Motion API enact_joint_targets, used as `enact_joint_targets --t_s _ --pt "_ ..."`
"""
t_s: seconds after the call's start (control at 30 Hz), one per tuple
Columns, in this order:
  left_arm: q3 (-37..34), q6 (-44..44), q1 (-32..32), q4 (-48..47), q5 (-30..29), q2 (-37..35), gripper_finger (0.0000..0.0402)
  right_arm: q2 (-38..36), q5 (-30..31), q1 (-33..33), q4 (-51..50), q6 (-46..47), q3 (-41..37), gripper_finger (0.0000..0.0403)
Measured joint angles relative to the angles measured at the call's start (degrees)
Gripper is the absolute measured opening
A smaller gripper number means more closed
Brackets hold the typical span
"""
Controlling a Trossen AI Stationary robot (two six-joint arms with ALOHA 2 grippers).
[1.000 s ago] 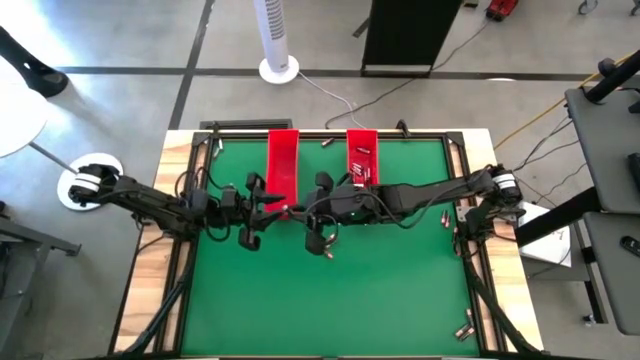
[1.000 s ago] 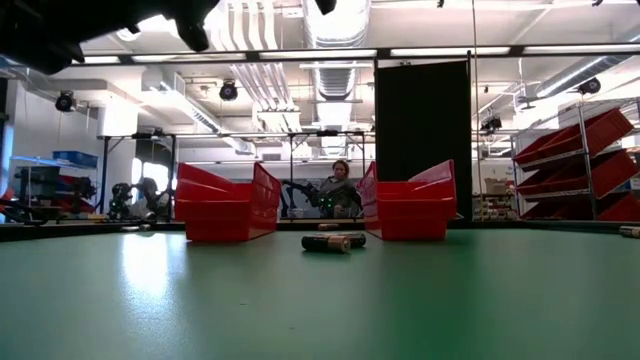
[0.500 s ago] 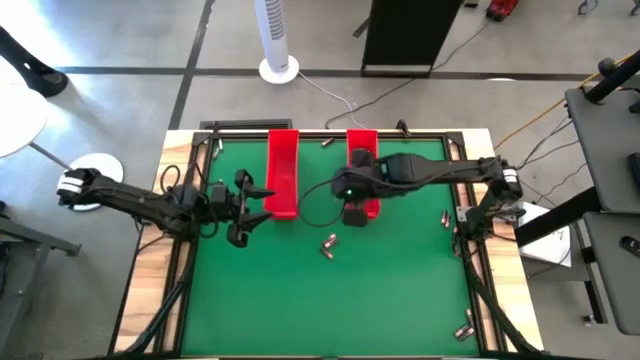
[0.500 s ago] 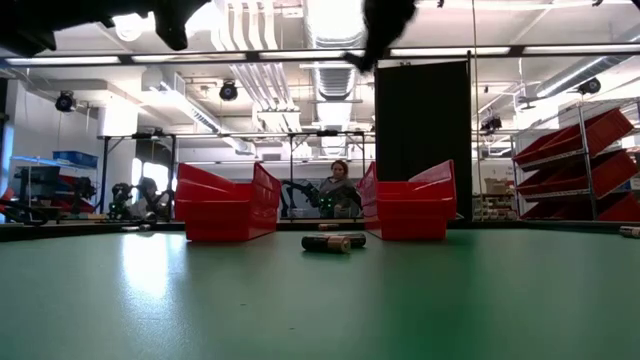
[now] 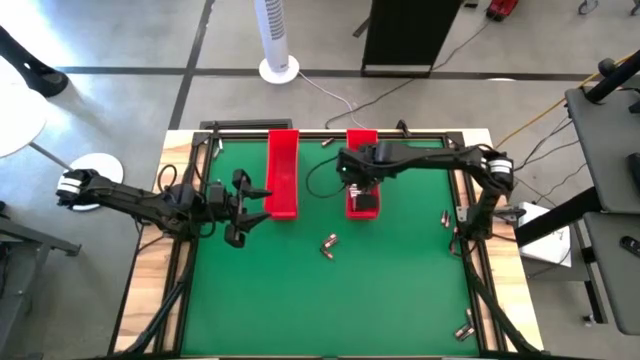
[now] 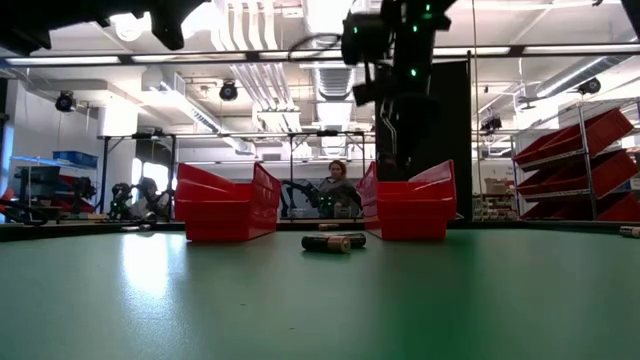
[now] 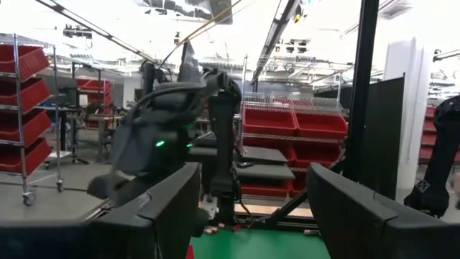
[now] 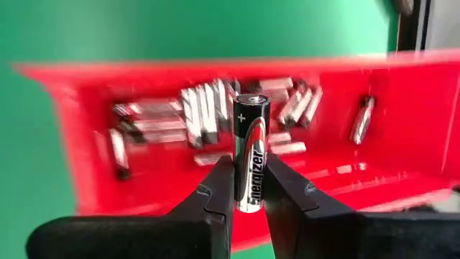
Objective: Sort batteries
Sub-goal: Put the silver battery into the right red bin
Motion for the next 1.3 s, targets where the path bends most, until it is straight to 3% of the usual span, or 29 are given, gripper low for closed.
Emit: enact_joint_targets --t_s 0.67,1.3 --pt "0.0 1.9 0.0 -0.5 0.0 0.2 0.0233 12.8 -0.3 -14.9 8.9 -14.9 -0.8 0.0042" --pt "0.0 3.1 0.0 -1.4 -1.0 0.2 0.0233 14.2 1.0 -16.3 11.8 -17.2 -0.7 0.0045"
